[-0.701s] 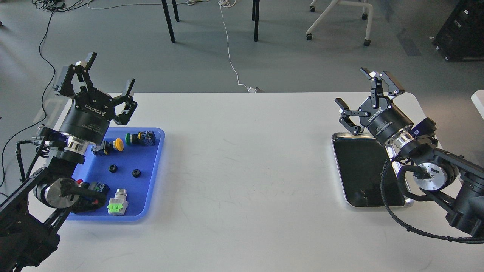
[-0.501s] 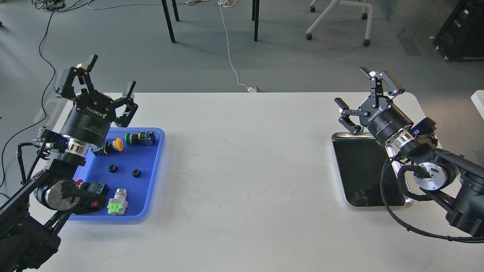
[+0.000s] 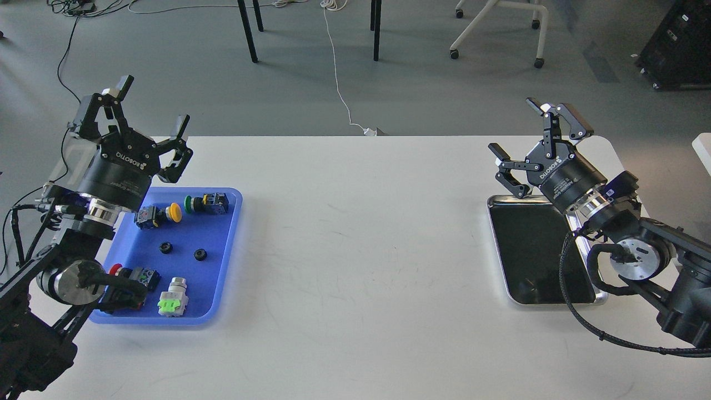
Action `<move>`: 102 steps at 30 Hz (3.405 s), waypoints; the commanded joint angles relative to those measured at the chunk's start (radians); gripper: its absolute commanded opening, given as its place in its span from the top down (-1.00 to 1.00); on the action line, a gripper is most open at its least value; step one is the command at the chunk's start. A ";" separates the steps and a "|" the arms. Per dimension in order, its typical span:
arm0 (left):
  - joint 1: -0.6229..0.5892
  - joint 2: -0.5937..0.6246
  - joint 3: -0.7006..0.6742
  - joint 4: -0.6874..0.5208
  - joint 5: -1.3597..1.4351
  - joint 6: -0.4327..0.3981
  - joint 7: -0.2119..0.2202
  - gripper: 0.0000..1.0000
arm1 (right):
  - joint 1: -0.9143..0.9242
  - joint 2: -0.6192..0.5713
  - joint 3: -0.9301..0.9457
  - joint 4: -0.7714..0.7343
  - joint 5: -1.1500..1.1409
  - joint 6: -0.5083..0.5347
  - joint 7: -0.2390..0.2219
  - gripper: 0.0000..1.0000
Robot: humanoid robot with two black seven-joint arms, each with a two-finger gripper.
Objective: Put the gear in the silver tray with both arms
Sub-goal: 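Move the left gripper down over the blue tray of parts, then grasp a small black gear in the blue tray with the left gripper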
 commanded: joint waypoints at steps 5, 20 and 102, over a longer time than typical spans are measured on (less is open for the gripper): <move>0.016 0.023 0.011 -0.001 0.041 0.012 0.000 -0.96 | -0.010 -0.007 -0.028 -0.014 -0.006 0.000 0.000 -0.98; 0.006 0.258 0.043 -0.018 1.147 -0.092 0.000 -0.96 | -0.033 -0.012 -0.076 -0.006 -0.007 0.000 0.000 -0.98; -0.266 0.281 0.665 0.210 1.817 0.297 0.000 0.59 | -0.037 -0.012 -0.064 -0.002 -0.007 0.000 0.000 -0.98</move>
